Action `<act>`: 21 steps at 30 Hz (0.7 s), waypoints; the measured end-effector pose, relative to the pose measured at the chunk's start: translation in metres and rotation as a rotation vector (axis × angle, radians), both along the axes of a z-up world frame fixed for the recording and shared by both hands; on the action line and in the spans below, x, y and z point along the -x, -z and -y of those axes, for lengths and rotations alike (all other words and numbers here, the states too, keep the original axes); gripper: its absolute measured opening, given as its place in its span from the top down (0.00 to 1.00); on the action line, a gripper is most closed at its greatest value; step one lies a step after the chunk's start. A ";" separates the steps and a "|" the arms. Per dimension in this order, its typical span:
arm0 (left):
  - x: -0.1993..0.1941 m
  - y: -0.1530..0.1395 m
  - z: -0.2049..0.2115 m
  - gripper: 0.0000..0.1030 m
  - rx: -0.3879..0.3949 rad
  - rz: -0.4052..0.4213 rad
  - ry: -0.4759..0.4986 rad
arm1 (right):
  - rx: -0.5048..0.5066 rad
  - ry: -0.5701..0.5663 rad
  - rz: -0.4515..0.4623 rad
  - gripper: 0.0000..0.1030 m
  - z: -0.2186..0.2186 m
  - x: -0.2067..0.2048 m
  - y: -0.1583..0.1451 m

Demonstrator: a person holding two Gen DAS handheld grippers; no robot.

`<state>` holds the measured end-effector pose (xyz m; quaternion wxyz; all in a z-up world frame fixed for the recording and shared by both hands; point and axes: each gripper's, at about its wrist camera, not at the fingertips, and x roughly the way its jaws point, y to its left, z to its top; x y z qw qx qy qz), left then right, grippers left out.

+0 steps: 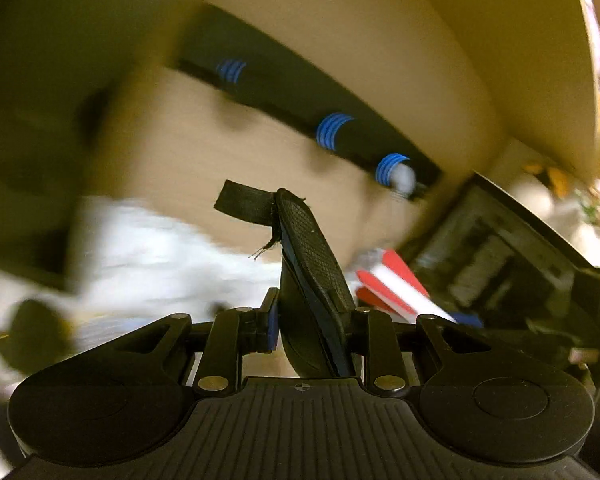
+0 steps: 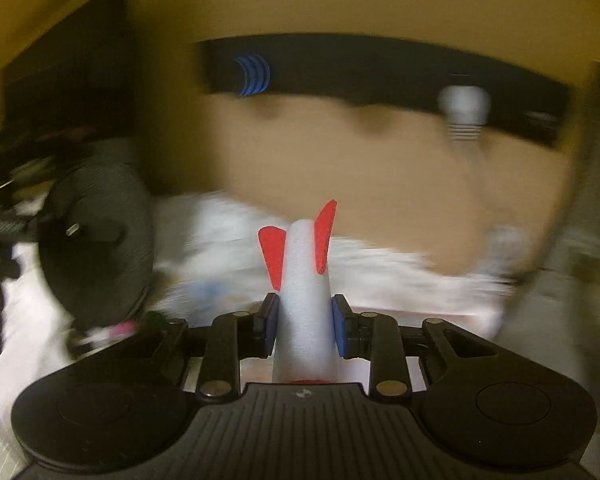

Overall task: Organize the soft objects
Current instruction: 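Carry rocket in right tool into pink box while left tool drops black object there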

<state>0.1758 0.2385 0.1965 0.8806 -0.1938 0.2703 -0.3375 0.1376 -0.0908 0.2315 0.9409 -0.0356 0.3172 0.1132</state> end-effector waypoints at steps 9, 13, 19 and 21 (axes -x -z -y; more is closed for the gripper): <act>-0.062 0.058 0.192 0.74 0.014 -0.195 0.203 | 0.029 0.297 0.041 0.73 0.079 -0.007 0.009; -0.067 0.098 0.253 0.69 -0.286 -0.205 0.228 | -0.012 0.342 0.000 0.73 0.104 -0.014 0.033; -0.053 0.092 0.229 0.70 -0.214 -0.147 0.189 | -0.078 0.359 -0.071 0.73 0.113 -0.025 0.066; -0.044 0.077 0.208 0.70 -0.169 -0.093 0.142 | -0.113 0.350 -0.098 0.73 0.111 -0.033 0.077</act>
